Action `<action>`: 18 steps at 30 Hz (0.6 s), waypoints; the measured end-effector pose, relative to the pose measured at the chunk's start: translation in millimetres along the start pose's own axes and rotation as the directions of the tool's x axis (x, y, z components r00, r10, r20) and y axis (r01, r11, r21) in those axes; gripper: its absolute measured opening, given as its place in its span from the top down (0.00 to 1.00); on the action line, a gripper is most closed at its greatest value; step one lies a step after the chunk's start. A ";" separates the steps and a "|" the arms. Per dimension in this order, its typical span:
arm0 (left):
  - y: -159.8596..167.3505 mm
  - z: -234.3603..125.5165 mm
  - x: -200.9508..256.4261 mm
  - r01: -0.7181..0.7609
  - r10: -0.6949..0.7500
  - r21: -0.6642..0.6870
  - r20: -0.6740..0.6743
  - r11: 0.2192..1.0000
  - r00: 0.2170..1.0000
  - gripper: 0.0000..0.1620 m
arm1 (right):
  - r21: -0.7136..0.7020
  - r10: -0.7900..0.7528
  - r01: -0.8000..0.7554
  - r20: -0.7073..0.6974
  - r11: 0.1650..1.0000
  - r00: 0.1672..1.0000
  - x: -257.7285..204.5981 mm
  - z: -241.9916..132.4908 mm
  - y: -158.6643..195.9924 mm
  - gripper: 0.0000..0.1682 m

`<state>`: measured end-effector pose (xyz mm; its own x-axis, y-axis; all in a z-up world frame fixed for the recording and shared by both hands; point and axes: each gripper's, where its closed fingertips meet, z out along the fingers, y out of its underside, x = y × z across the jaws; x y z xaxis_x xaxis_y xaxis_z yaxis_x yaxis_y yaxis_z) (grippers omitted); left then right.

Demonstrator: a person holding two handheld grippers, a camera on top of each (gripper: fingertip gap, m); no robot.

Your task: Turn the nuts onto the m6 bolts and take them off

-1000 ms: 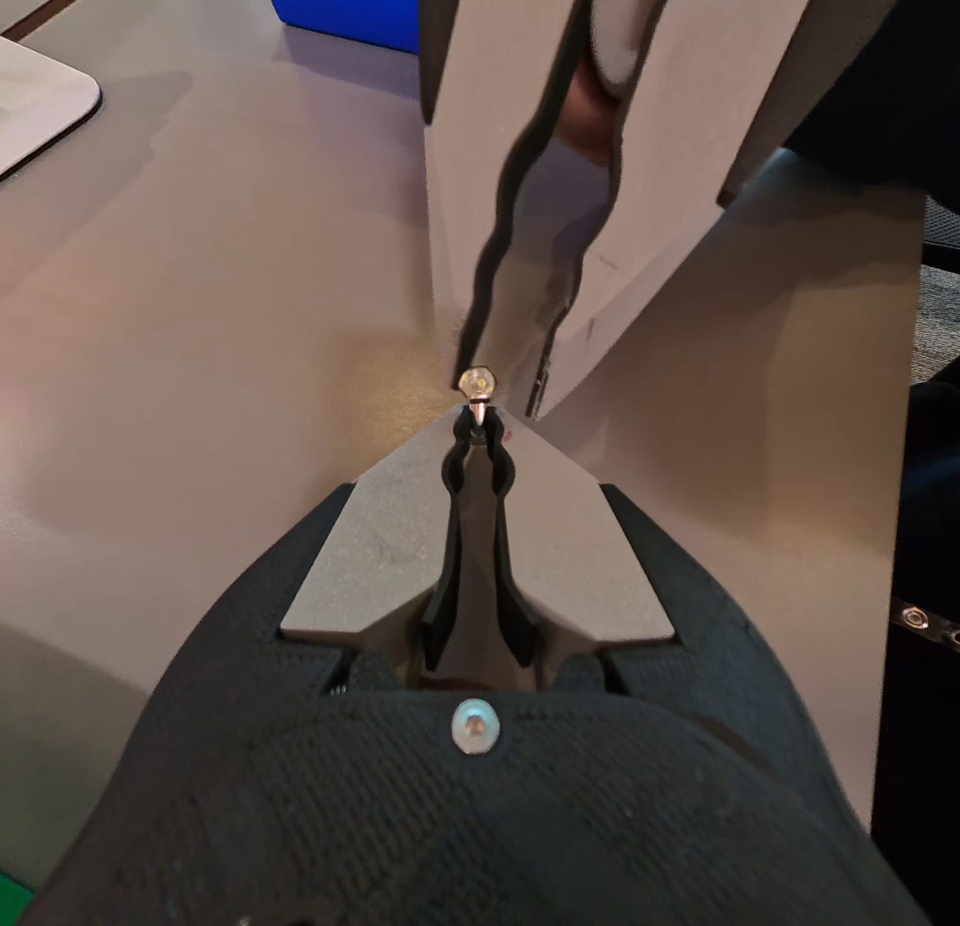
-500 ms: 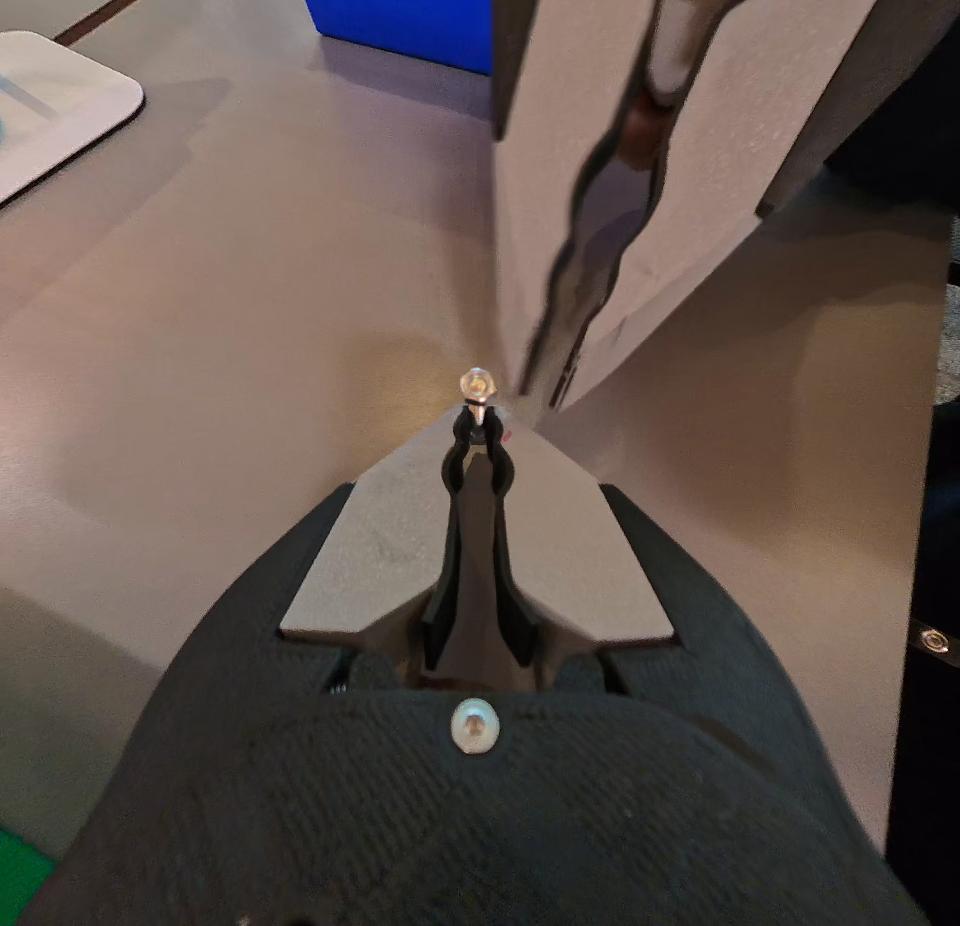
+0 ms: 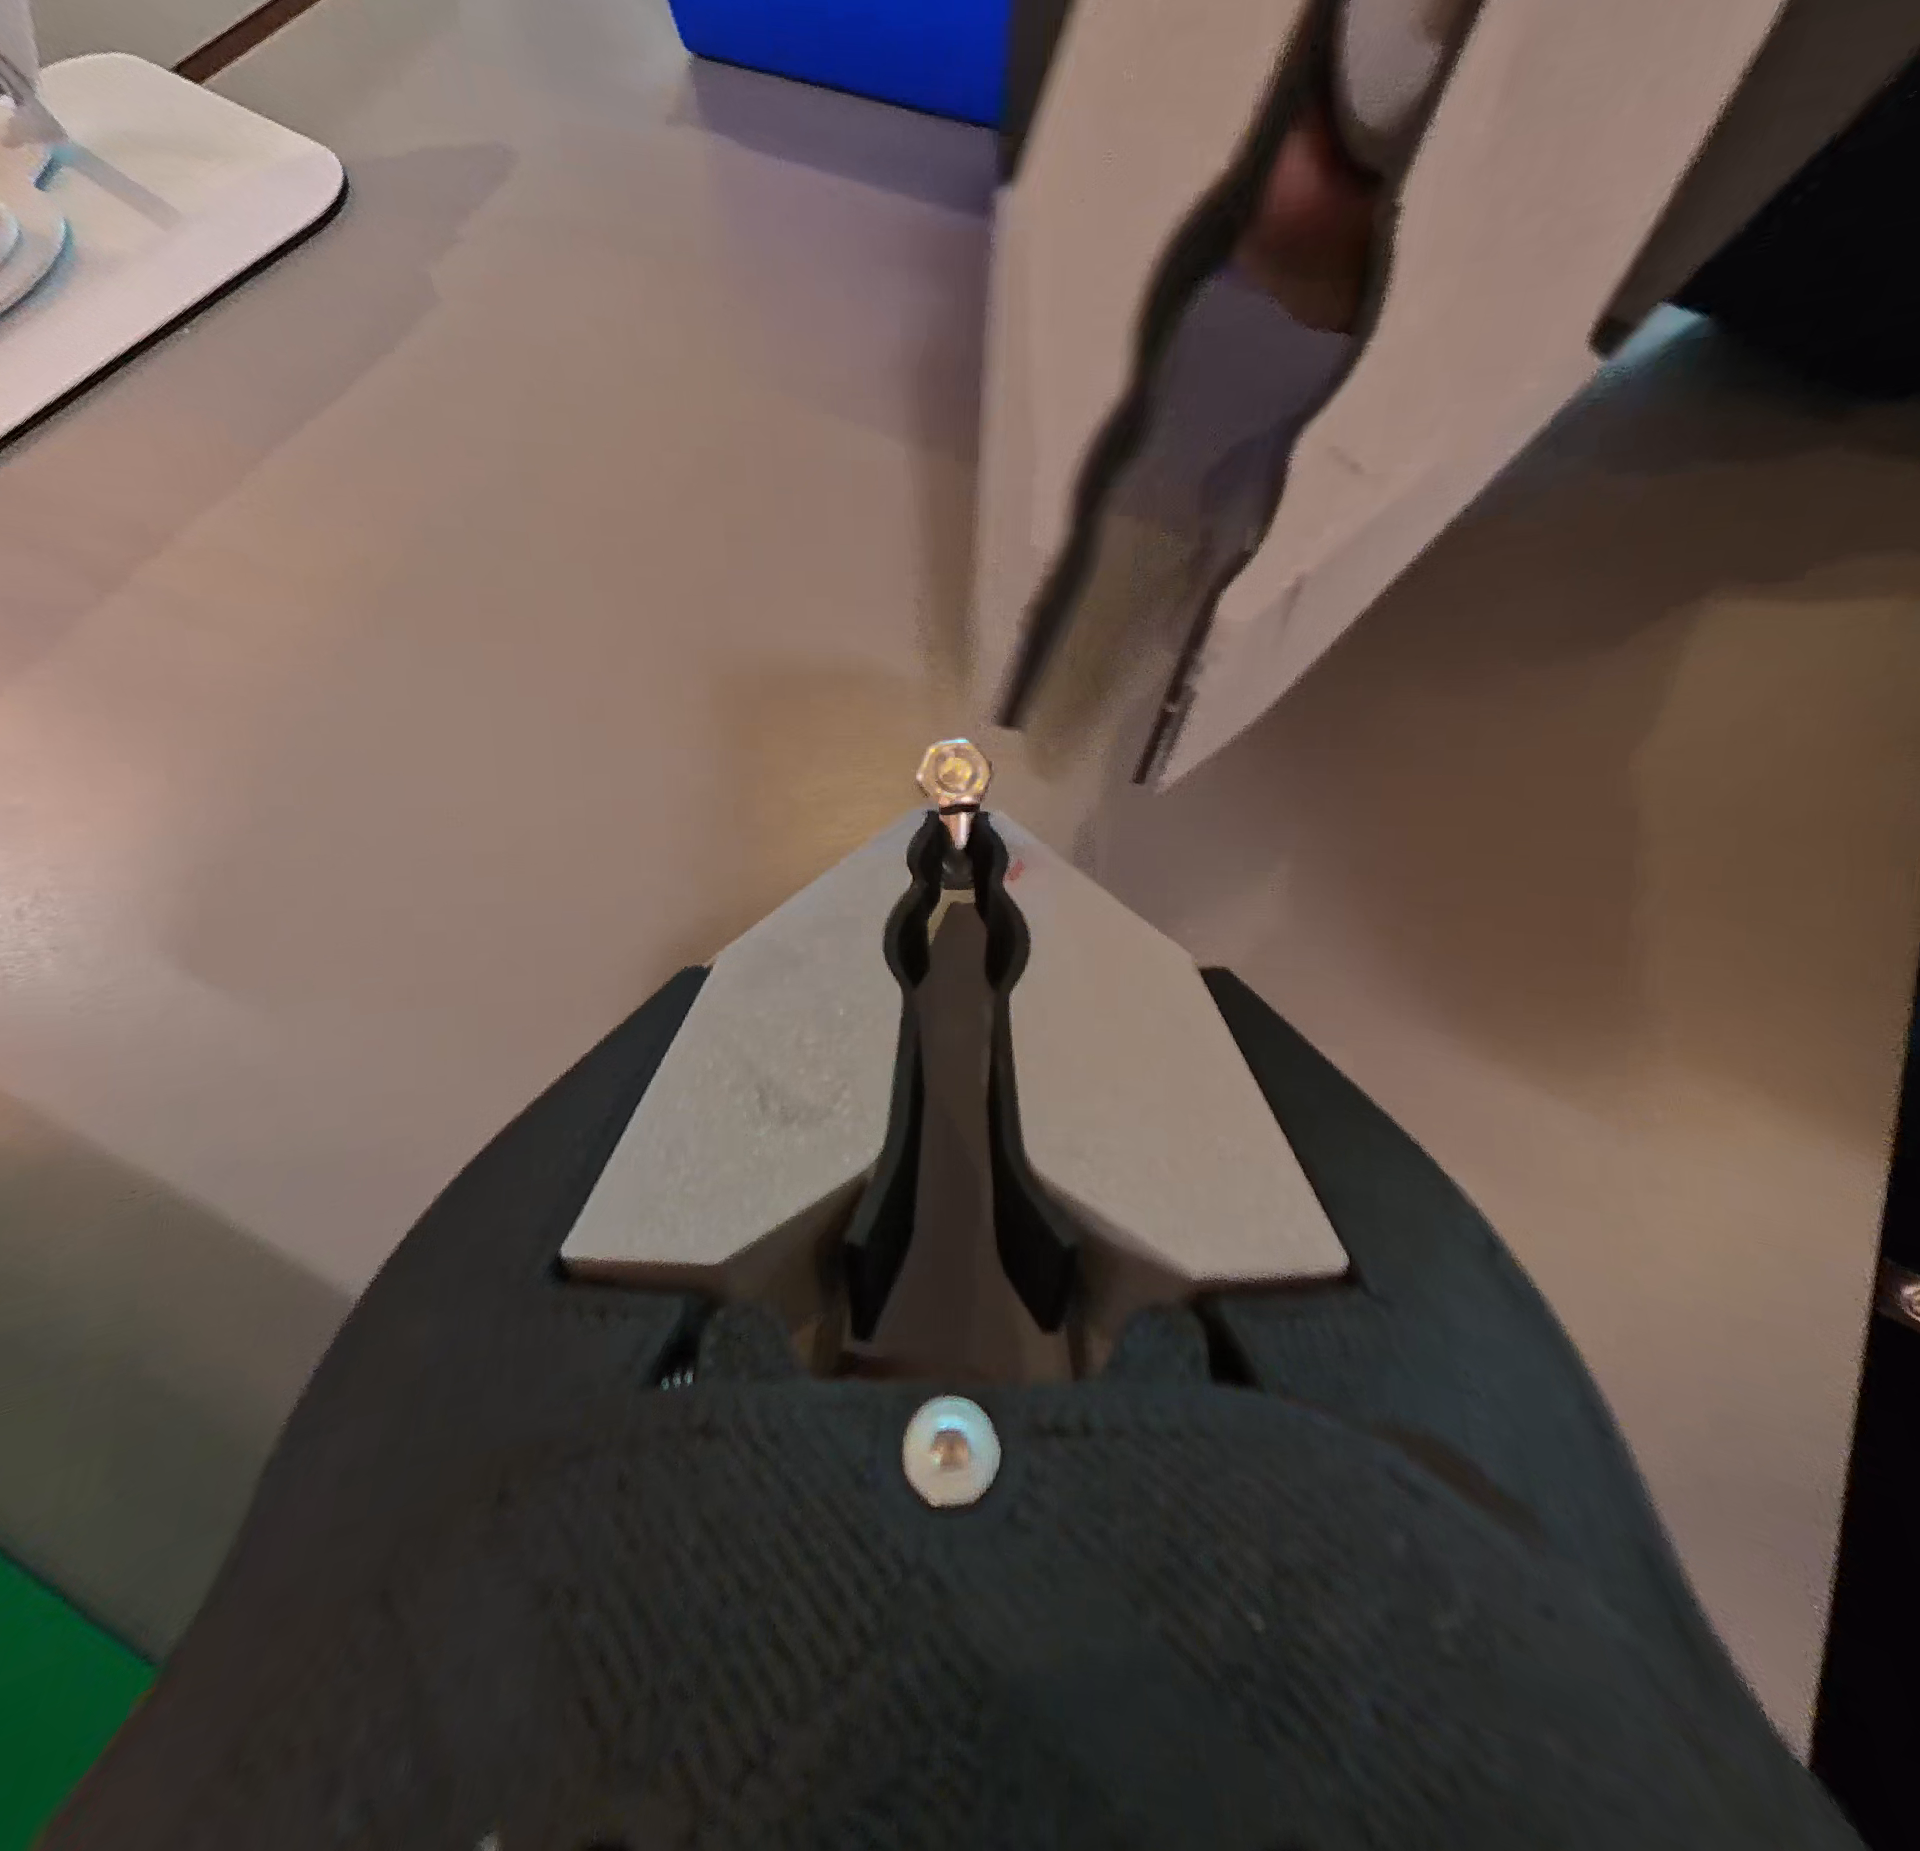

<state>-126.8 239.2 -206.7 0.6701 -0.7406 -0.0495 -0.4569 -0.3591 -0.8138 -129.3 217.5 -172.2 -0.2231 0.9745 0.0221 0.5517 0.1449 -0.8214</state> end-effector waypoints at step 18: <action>0.9 0.6 3.8 -0.005 0.005 -0.007 -0.023 1.000 1.000 0.98 | 0.013 0.006 -0.007 0.022 1.000 1.000 0.0 11.8 -5.6 0.86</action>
<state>-124.3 236.4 -207.9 0.6542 -0.7552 -0.0406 -0.4648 -0.3591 -0.8093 -141.9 214.7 -174.4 -0.2369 0.9715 0.0047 0.5423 0.1363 -0.8290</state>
